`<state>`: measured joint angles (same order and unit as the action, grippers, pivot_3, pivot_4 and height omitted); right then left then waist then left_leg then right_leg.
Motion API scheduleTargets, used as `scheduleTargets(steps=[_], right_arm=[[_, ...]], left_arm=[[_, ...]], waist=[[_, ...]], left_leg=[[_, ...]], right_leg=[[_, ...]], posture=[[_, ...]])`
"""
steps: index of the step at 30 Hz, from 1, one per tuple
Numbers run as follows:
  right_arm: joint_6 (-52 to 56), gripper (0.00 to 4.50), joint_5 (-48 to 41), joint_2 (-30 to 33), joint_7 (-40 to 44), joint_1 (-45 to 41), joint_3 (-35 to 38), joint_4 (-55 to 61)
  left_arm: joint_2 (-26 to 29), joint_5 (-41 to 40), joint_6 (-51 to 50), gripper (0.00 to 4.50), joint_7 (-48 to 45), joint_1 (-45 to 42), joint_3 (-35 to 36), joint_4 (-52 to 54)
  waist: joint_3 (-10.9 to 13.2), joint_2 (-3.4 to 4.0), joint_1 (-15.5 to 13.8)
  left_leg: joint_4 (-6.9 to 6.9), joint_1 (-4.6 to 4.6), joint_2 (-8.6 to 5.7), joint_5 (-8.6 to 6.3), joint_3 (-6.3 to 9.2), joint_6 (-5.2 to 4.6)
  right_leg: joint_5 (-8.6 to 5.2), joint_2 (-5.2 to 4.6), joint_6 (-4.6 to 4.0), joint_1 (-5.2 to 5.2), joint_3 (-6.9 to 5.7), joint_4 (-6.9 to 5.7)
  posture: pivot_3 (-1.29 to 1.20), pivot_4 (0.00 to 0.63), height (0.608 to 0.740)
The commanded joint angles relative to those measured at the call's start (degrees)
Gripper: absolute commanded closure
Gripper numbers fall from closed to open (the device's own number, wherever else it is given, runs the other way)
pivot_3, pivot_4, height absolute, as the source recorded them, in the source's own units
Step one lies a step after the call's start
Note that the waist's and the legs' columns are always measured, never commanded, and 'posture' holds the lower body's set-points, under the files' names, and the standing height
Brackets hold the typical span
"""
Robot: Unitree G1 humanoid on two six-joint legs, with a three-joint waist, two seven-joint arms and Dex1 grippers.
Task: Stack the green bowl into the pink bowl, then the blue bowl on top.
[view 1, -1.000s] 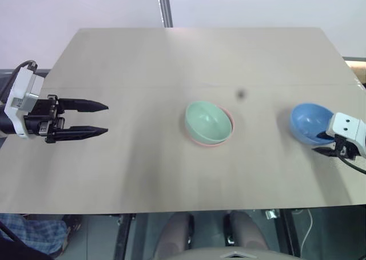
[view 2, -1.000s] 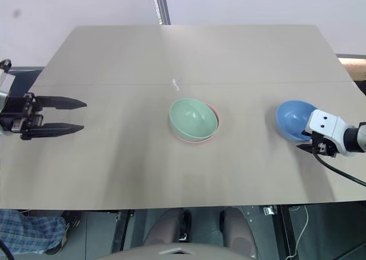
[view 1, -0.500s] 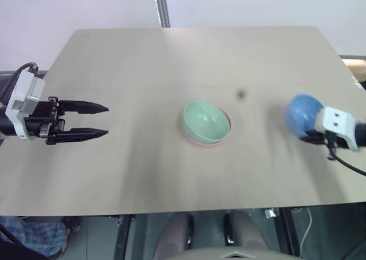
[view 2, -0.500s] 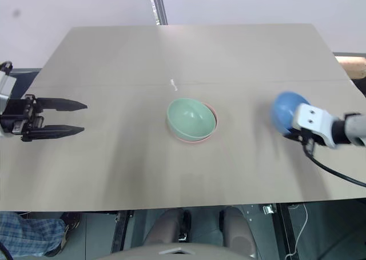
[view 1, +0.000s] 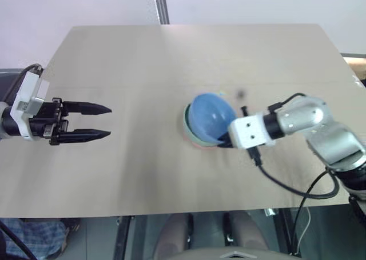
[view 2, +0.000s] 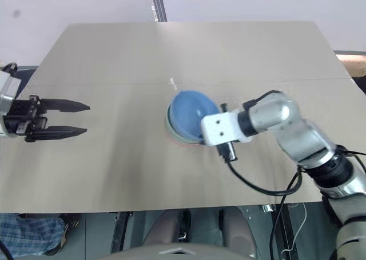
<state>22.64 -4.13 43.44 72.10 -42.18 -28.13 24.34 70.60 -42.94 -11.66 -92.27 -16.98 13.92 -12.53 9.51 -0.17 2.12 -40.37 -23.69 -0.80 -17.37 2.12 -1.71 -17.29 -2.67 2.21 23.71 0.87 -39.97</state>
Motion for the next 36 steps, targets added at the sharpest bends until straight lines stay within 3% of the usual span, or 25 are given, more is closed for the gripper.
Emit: scheduleTargets(steps=[1,5,10,12,15,20,26,30,36], right_arm=[[-2.9,4.45,2.8,-0.5,0.5,-1.8,-0.9,1.1],[-6.0,2.88,5.7,-0.4,0.9,-2.0,-1.8,-0.9],[-6.5,0.60,6.8,-1.3,0.5,-2.6,-0.8,-2.3],[-5.7,0.09,6.9,-1.7,0.2,-3.1,-0.2,-2.7],[-4.7,0.09,4.8,-0.8,1.5,-3.3,2.1,-2.3],[3.9,0.09,-7.2,2.5,2.5,-0.6,15.2,-2.6],[13.6,0.09,-20.7,12.8,7.4,12.7,33.6,-3.6],[11.2,0.09,-23.6,17.6,10.9,22.7,44.5,-12.0],[2.7,0.09,-23.1,20.3,13.2,31.7,53.4,-23.0]], left_arm=[[0.7,-0.7,0.6,1.39,-0.2,0.1,1.5,0.6],[0.7,-0.6,0.4,1.39,-0.2,0.5,2.0,0.8],[0.2,-0.2,0.2,1.39,-0.2,0.1,2.1,1.1],[0.1,-0.3,0.4,1.39,-0.2,0.1,2.0,1.0],[0.1,-0.3,0.6,1.39,-0.2,0.1,2.0,0.8],[0.1,-0.5,0.5,1.39,-0.2,1.2,3.0,1.2],[-0.5,-1.0,-1.0,1.39,-0.2,4.7,7.0,3.0],[-1.7,-0.4,-1.9,1.39,-0.2,8.5,10.8,5.2],[-5.2,-1.0,-5.5,1.39,3.3,14.2,17.3,9.4]], waist=[[0.0,0.00,0.0],[0.0,0.00,0.1],[0.0,0.00,0.1],[0.0,0.00,0.2],[0.0,0.00,0.2],[0.0,0.00,0.0],[0.0,0.00,-0.3],[0.0,0.01,-0.3],[0.0,0.04,0.1]], left_leg=[[0.00,0.00,0.00,0.00,0.00,0.00],[0.00,0.00,0.00,0.00,0.00,0.00],[0.00,0.01,0.00,0.00,0.00,0.00],[0.00,0.00,0.00,0.00,0.00,0.00],[0.00,0.00,0.00,0.00,0.00,0.00],[0.00,-0.01,-0.01,0.00,0.01,0.00],[0.03,-0.02,-0.01,0.00,0.07,-0.01],[0.03,0.01,-0.01,-0.01,0.00,-0.03],[0.06,0.28,0.05,-0.14,-0.13,-0.26]], right_leg=[[0.00,0.00,0.00,0.00,-0.01,0.01],[0.00,0.01,0.00,-0.01,-0.02,0.01],[0.00,0.02,0.00,0.00,-0.02,0.00],[0.00,0.03,0.00,0.00,-0.03,0.00],[0.00,0.02,0.00,0.00,-0.02,0.00],[0.00,-0.01,0.00,-0.02,-0.04,0.01],[0.00,-0.04,0.00,-0.07,0.02,0.07],[0.00,-0.03,0.00,-0.11,0.06,0.04],[0.00,0.02,0.00,-0.26,0.16,-0.05]], posture=[[0.00,0.150,0.740],[0.00,0.150,0.740],[0.00,0.150,0.740],[0.00,0.150,0.740],[0.00,0.150,0.740],[0.00,0.150,0.740],[0.00,0.150,0.740],[0.00,0.150,0.740],[0.00,0.150,0.740]])
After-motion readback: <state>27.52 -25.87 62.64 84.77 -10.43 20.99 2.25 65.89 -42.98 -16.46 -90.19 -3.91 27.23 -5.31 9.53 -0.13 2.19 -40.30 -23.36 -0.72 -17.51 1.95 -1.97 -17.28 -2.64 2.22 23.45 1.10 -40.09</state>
